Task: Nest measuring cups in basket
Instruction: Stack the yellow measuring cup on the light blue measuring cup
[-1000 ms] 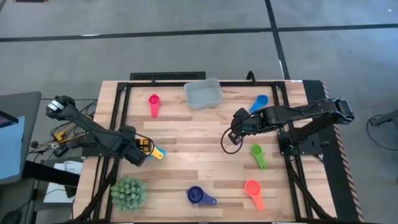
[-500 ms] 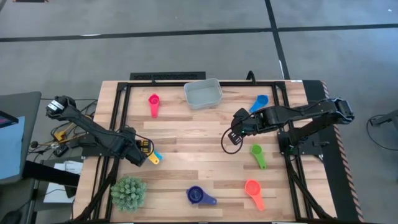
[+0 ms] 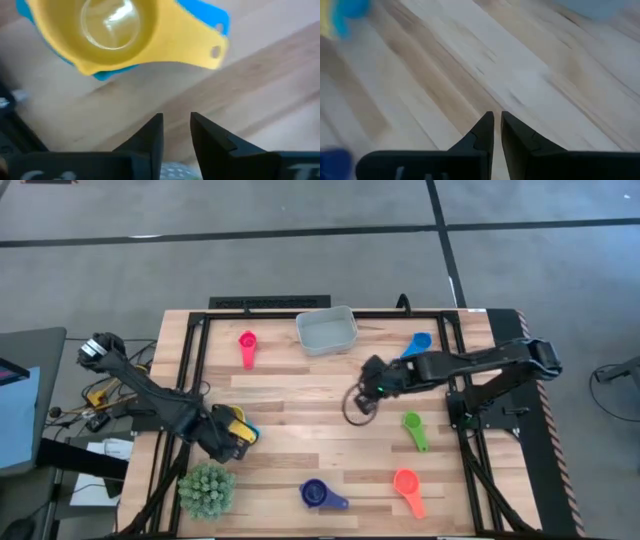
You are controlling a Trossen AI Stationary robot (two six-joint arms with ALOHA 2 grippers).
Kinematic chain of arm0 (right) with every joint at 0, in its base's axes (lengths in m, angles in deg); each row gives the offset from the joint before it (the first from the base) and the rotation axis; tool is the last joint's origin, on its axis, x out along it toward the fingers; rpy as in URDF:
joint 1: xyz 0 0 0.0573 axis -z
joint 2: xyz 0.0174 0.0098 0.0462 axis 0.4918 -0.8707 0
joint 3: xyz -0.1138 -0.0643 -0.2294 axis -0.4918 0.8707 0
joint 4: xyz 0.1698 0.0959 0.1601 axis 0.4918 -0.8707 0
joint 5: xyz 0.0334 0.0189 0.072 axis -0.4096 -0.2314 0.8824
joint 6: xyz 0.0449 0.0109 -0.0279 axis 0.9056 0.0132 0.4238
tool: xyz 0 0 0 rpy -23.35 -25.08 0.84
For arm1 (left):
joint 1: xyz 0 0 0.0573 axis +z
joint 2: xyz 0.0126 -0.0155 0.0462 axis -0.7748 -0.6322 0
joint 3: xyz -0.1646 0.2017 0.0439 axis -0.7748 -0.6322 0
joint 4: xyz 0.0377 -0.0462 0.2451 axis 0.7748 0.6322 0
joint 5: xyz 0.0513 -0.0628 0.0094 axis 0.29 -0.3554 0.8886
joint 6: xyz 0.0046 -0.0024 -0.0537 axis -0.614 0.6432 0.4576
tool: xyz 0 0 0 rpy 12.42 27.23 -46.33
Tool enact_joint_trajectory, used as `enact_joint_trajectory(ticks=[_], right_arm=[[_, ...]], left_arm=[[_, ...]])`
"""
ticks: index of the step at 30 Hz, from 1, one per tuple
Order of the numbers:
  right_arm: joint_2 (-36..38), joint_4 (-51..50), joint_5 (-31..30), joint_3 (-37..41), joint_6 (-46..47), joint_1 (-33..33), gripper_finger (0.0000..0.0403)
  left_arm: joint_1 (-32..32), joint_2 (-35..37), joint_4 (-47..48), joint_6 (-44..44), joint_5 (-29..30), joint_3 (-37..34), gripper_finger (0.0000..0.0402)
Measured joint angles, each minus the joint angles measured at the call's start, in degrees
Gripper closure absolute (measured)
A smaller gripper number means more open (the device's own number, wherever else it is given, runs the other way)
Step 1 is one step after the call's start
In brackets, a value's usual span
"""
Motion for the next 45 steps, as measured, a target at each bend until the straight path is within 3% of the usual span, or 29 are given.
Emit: enact_joint_trajectory(ticks=[5, 8, 12, 17, 32, 39, 45], right_arm=[[-9.08, 25.97, 10.76, -0.13, -3.28, 2.11, 0.0346], [-14.31, 36.81, 13.35, -0.25, -1.35, 2.47, 0.0359], [-22.52, 43.44, 15.82, -4.26, -1.19, 2.87, 0.0388], [-32.58, 43.52, 19.13, -13.68, -2.46, 1.97, 0.0389], [-55.22, 42.35, 21.17, -38.7, -6.91, -0.78, 0.0387], [-60.46, 36.42, 19.41, -46.95, -6.6, -0.72, 0.0389], [-61.4, 35.56, 19.23, -47.88, -6.62, -0.89, 0.0388]], left_arm=[[-0.09, -3.08, -3.48, 1.37, 0.3, -0.02, 0.0345], [-0.03, -4.85, -5.53, 0.17, 0.76, 0.0, 0.0358], [-0.05, -6.89, -5.97, 0.08, 1.32, -0.02, 0.037], [0.01, -8.1, -5.42, -0.53, 0.46, 0.04, 0.0375], [1.11, -8.17, -3.3, 1.11, 3.57, 0.04, 0.0375], [1.15, -8.26, -2.48, 1.16, 3.57, 0.04, 0.0375], [1.26, -8.26, -1.19, 1.13, 6.99, 0.04, 0.0375]])
